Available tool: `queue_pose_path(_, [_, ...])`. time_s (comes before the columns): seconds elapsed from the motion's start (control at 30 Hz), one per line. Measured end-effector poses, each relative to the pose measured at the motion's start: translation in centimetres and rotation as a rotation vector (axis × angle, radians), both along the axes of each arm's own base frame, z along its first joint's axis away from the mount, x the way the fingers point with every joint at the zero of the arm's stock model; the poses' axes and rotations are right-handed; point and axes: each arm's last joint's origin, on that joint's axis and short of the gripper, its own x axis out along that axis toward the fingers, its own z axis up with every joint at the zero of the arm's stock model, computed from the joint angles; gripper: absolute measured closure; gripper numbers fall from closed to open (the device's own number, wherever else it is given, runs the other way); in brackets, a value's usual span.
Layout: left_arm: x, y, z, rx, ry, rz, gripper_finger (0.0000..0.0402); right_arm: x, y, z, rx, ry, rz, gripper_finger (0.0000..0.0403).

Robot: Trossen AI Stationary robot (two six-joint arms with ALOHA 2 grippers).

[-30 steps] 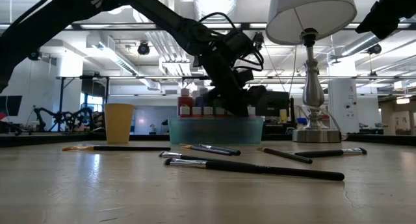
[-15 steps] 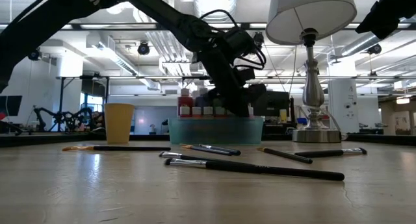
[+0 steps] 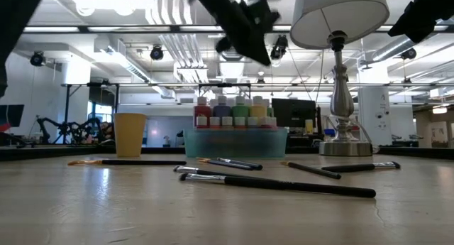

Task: Pick & Place Paint Supplies
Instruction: Adjust the paint bottles in the green bin

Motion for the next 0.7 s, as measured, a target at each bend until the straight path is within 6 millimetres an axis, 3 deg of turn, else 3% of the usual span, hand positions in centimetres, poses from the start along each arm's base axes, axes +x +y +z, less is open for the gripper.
queue_pose_path(0.07, [-1.5, -1.5, 1.4, 0.043, -0.057, -0.006, 0.0397, 0.0, 0.0, 0.0, 0.000, -0.001, 0.000, 0.0394])
queue_pose_path(0.2, [-5.1, -3.5, 2.1, 0.064, -0.195, -0.052, 0.0397, 0.0, 0.0, 0.0, 0.000, -0.001, 0.001, 0.0394])
queue_pose_path(0.5, [-14.8, -5.0, -0.3, 0.023, -0.540, -0.232, 0.0396, 0.0, 0.0, 0.0, 0.000, 0.000, 0.000, 0.0394])
queue_pose_path(0.7, [-19.9, -5.4, -1.7, 0.048, -0.678, -0.241, 0.0396, 0.0, 0.0, 0.0, -0.007, -0.004, 0.006, 0.0394])
